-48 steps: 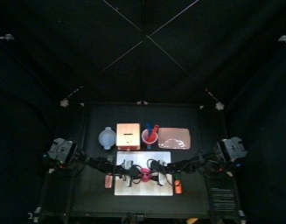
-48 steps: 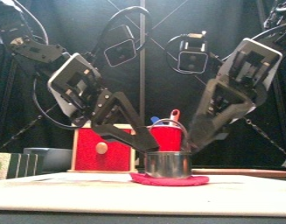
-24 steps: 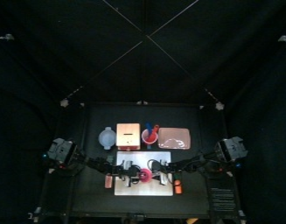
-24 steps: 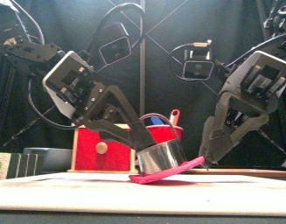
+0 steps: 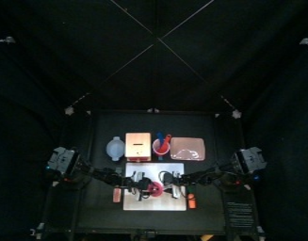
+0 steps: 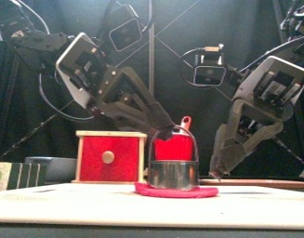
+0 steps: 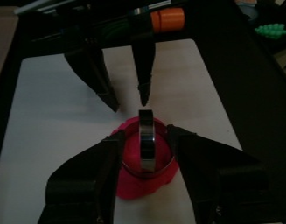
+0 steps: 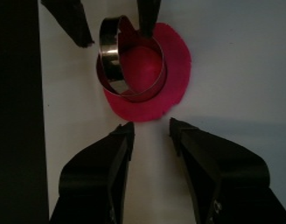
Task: Get the cutter from the drawer then cut the dough then place the extra dough in the bowl
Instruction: Cut the dough
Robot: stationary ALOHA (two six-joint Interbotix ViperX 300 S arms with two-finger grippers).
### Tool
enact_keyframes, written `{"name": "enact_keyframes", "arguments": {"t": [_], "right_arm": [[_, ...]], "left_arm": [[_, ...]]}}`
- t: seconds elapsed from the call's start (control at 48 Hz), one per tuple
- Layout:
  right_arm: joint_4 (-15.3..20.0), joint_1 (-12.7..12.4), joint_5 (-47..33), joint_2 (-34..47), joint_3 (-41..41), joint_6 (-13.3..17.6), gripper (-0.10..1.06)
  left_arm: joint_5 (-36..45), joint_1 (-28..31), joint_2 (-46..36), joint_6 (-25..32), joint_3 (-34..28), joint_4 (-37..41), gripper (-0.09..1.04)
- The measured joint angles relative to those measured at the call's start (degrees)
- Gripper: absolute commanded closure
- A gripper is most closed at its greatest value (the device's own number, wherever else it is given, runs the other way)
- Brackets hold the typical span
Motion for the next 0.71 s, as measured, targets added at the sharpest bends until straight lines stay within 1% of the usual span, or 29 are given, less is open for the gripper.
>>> {"name": "enact_keyframes", "arguments": {"t": [0.188, 0.25, 0.312, 0.458, 0.542, 0.708], "right_arm": [[0.0, -0.09, 1.58, -0.79, -0.88, -0.09, 0.2], [-0.18, -0.09, 3.34, -2.11, -1.58, -0.18, 0.2], [-1.14, -0.18, 5.54, -3.69, -2.37, -0.09, 0.2], [-2.11, -0.35, 9.67, -6.24, -4.75, 0.09, 0.2], [-2.37, -0.62, 12.04, -6.42, -6.5, 0.09, 0.2], [-3.87, -1.85, 16.17, -5.54, -9.93, 0.09, 0.2]], "left_arm": [[-0.09, 0.0, -2.64, -0.09, 4.57, -2.99, 0.13], [-0.35, 0.0, -2.64, -0.09, 5.36, -3.6, 0.13], [-1.14, 0.09, -2.55, -0.09, 5.71, -3.69, 0.15], [-4.83, 0.0, -0.44, 0.0, 5.62, -4.83, 0.21], [-6.94, 0.0, 1.32, 0.18, 5.71, -4.83, 0.24], [-8.09, 0.0, 4.75, 0.18, 5.45, -4.83, 0.28]]}}
